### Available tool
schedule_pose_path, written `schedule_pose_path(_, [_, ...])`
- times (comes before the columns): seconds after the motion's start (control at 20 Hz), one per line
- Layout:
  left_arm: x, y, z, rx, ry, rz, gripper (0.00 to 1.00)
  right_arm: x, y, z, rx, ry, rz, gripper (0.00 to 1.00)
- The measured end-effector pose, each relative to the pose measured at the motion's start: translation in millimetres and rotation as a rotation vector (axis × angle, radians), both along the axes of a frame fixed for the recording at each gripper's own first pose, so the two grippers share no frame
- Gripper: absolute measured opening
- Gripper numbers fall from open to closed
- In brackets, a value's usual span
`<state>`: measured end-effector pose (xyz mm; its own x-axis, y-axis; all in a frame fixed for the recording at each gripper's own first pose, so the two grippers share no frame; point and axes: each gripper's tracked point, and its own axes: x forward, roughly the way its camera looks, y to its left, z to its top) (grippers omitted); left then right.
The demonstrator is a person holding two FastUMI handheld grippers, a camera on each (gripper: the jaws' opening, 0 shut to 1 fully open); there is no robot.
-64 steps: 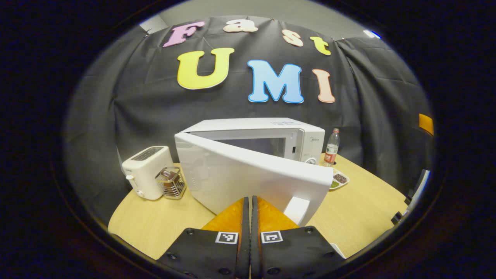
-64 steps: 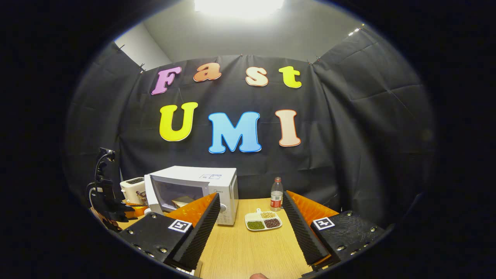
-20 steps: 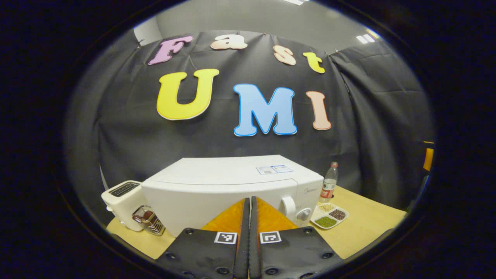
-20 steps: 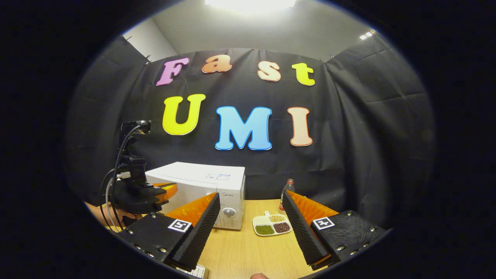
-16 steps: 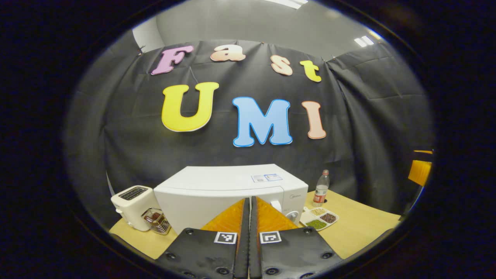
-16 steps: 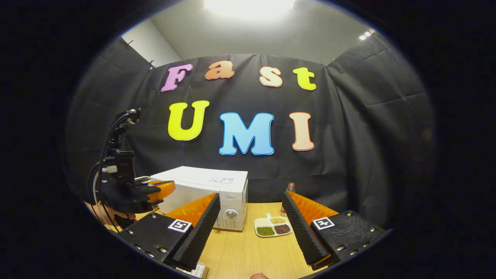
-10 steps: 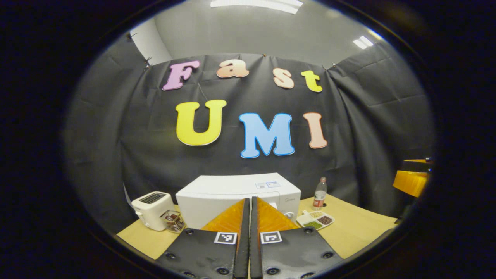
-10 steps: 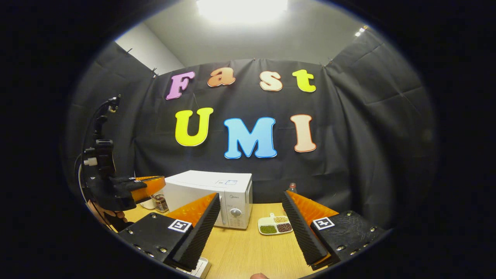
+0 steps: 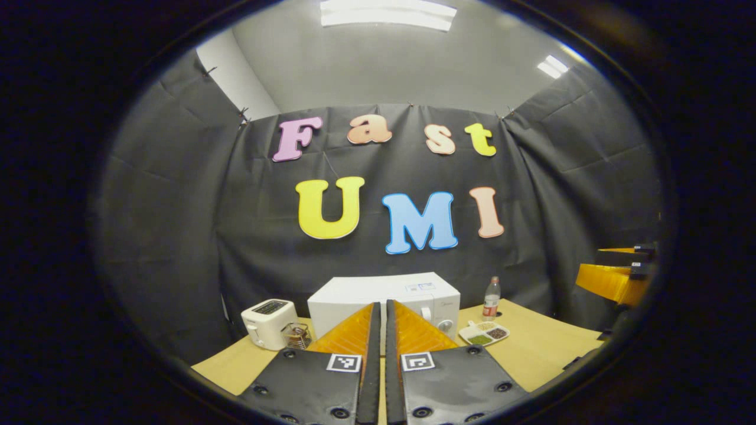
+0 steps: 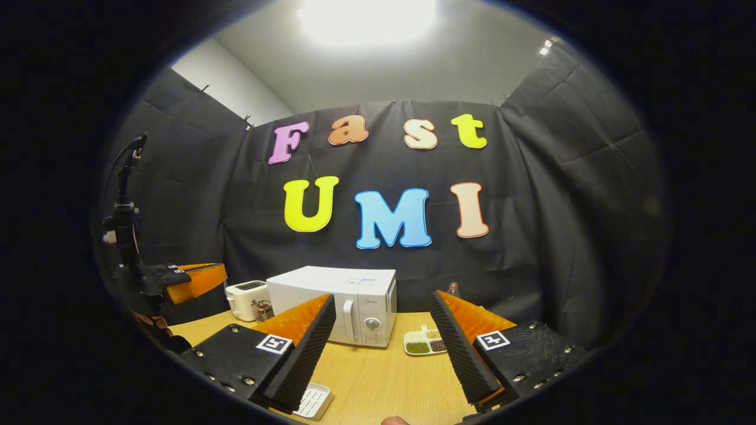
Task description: Open the microwave oven with the left hand, put the food in, and close the microwave oven.
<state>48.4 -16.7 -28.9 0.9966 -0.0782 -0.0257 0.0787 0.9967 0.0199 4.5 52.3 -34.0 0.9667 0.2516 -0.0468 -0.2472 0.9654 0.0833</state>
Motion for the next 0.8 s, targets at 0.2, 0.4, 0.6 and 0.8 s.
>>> schedule_pose_path(0.2, [-25.7,20.1,4.9,0.008,-0.005,0.013,0.11,-6.9,7.6,3.7,0.007,-0.003,-0.024,0.98])
schedule_pose_path(0.4, [-40.3,42.8,-1.1,-0.005,0.005,0.022,0.11,-13.5,19.2,5.4,-0.013,-0.01,-0.038,0.98])
schedule_pose_path(0.6, [-43.6,52.5,-9.0,-0.014,0.02,0.011,0.36,-17.2,30.9,3.2,-0.017,-0.005,-0.051,0.98])
schedule_pose_path(0.8, [-45.1,57.4,-7.2,-0.019,0.016,0.001,0.48,-18.8,42.7,3.1,-0.016,0.006,-0.043,0.98])
